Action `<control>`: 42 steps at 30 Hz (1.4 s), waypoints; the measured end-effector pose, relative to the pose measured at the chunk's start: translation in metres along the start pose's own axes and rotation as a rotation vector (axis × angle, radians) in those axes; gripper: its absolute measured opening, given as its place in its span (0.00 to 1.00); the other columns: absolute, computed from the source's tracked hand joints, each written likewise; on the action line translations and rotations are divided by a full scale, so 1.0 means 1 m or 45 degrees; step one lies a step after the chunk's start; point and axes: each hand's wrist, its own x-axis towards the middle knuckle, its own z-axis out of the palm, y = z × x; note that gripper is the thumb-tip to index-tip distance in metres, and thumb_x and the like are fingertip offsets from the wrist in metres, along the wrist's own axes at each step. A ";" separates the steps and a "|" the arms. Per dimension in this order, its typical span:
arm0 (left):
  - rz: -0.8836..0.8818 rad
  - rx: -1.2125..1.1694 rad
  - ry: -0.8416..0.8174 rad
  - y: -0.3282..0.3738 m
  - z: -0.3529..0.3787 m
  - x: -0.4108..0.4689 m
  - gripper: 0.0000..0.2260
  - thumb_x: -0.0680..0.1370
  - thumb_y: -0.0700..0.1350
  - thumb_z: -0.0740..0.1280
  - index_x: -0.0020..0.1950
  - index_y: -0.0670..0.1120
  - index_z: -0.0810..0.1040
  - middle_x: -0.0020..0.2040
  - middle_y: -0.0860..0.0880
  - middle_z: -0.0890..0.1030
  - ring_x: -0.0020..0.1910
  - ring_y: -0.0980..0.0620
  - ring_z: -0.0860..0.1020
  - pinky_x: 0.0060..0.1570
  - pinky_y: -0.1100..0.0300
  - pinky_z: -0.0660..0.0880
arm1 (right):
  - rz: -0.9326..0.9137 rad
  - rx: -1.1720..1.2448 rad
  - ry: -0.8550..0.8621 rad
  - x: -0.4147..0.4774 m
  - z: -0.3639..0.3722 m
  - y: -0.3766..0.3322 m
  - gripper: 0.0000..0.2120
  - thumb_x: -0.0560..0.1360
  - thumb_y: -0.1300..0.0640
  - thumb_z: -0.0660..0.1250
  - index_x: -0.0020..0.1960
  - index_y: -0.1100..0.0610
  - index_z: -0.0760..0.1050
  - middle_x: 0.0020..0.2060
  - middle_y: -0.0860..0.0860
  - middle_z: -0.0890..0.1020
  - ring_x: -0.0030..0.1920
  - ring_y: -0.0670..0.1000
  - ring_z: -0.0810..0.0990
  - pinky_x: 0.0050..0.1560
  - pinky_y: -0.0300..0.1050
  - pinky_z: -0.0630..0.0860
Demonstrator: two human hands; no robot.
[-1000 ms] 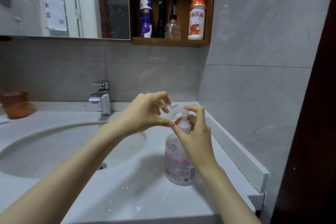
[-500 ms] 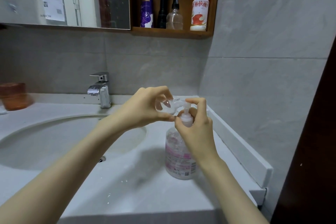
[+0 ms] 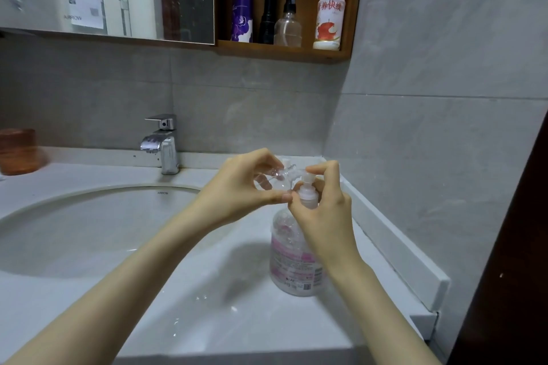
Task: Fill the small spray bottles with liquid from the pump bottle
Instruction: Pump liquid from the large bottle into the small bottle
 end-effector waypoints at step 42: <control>-0.042 -0.053 0.014 -0.003 0.003 0.001 0.17 0.65 0.46 0.78 0.48 0.46 0.76 0.45 0.53 0.81 0.39 0.52 0.81 0.39 0.65 0.75 | 0.018 -0.110 -0.043 -0.005 -0.002 -0.007 0.20 0.73 0.62 0.68 0.54 0.47 0.61 0.37 0.39 0.72 0.41 0.31 0.73 0.40 0.34 0.68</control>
